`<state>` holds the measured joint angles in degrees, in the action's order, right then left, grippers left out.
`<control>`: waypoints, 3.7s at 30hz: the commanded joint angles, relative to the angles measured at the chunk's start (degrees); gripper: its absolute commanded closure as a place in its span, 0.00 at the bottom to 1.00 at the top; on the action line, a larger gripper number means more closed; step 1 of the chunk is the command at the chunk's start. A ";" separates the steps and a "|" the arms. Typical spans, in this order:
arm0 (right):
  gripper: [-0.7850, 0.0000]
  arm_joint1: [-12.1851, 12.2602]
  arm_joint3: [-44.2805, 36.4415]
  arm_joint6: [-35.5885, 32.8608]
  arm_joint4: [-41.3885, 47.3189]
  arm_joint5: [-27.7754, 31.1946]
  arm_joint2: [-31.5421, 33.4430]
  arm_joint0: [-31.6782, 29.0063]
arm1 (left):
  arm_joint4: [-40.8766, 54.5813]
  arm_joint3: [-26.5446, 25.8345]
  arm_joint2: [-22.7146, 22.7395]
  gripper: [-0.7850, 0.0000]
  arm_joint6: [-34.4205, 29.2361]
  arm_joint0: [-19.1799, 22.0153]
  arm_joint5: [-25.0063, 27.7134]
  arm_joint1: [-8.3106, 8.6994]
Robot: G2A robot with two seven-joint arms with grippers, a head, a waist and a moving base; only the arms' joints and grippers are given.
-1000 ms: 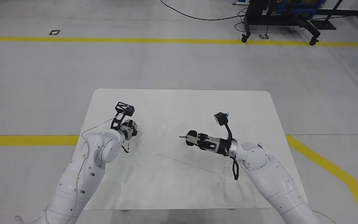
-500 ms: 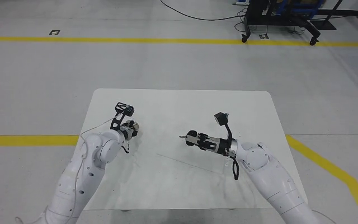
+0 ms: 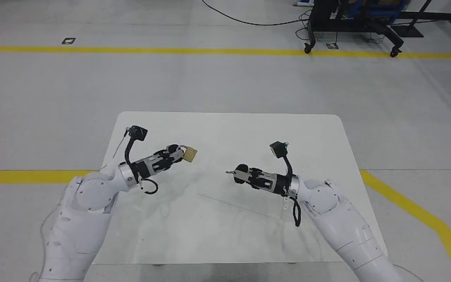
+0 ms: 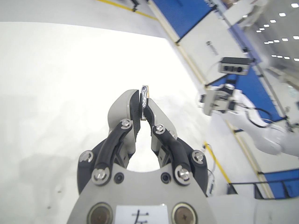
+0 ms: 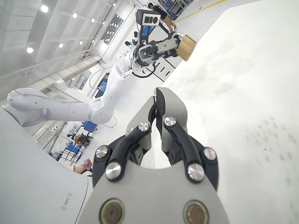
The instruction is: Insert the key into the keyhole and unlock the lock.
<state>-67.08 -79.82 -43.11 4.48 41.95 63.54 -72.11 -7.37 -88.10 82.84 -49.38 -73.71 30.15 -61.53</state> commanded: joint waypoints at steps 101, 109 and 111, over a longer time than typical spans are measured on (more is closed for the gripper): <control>1.00 -6.26 5.85 13.84 6.88 13.74 -13.33 9.00 | 52.32 18.87 -13.84 1.00 -38.62 13.49 -13.86 0.86; 1.00 -7.23 9.00 13.53 8.24 13.65 -15.25 11.25 | 51.12 17.99 -16.58 1.00 -38.62 14.10 -13.87 1.32; 1.00 -7.37 9.42 13.46 8.46 13.80 -15.41 11.56 | 51.08 17.97 -17.23 1.00 -38.62 14.33 -13.87 1.50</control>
<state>-74.38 -70.59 -29.59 12.85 55.68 48.19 -60.69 43.76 -70.12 65.97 -88.01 -59.50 16.28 -60.13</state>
